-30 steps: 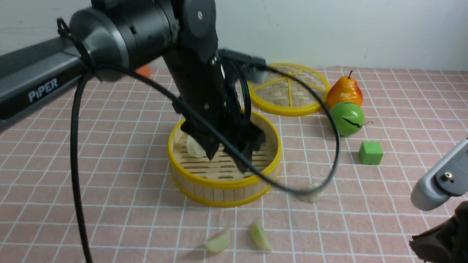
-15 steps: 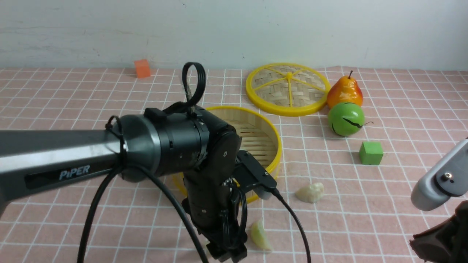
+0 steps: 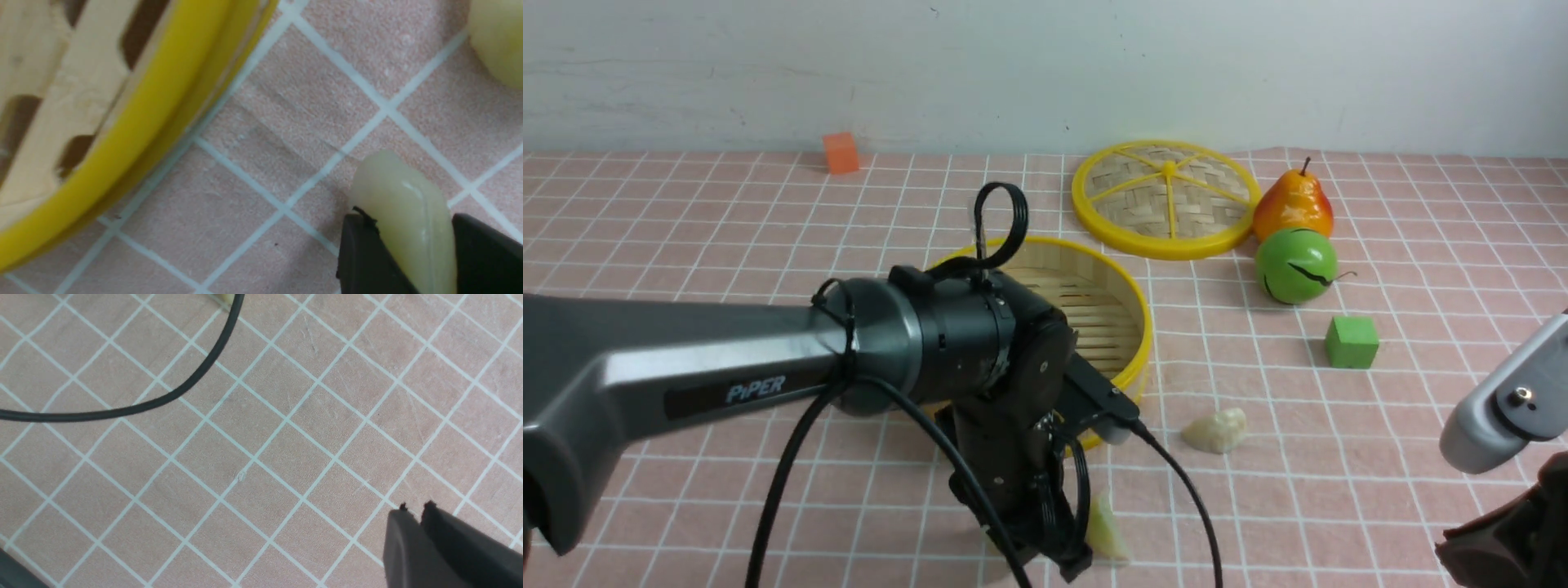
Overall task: Put the dumplings into the steamer on the table with the pink tablecloth.
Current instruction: 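Place the dumpling into the bamboo steamer basket with the left gripper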
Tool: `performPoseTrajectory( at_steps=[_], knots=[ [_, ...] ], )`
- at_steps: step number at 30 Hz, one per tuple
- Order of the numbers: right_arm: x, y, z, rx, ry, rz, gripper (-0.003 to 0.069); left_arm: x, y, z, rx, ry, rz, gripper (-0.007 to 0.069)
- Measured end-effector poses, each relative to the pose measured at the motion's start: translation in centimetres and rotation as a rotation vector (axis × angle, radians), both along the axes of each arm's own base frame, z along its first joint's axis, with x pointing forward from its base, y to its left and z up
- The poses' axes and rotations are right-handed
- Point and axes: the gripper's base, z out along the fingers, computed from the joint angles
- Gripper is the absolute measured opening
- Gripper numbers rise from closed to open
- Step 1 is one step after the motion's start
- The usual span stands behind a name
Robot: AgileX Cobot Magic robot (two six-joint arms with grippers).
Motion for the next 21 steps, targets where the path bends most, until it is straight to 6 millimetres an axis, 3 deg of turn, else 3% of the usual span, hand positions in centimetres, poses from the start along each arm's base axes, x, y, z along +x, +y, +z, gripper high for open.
performPoseTrajectory(
  at_steps=[7, 10, 11, 13, 16, 21],
  knots=[
    [0.0, 0.1, 0.0, 0.016, 0.001, -0.002, 0.0068, 2.8, -1.8, 9.8, -0.189, -0.177, 0.137, 0.0248],
    [0.0, 0.3, 0.1, 0.038, 0.008, -0.004, 0.0071, 4.3, -1.9, 11.7, -0.256, -0.229, 0.200, 0.0248],
    [-0.1, 0.4, 0.1, 0.060, 0.018, -0.007, 0.0074, 5.6, -1.6, 12.0, -0.288, -0.252, 0.250, 0.0248],
    [-0.2, 0.5, 0.1, 0.076, 0.027, -0.009, 0.0074, 7.7, -1.3, 11.8, -0.328, -0.278, 0.330, 0.0248],
    [-0.3, 0.6, 0.1, 0.089, 0.040, -0.009, 0.0079, 10.8, -0.6, 9.8, -0.351, -0.291, 0.432, 0.0248],
    [-0.6, 0.5, -0.1, 0.073, 0.079, -0.004, 0.0086, 14.1, 0.1, 4.8, -0.297, -0.246, 0.514, 0.0248]
  ],
)
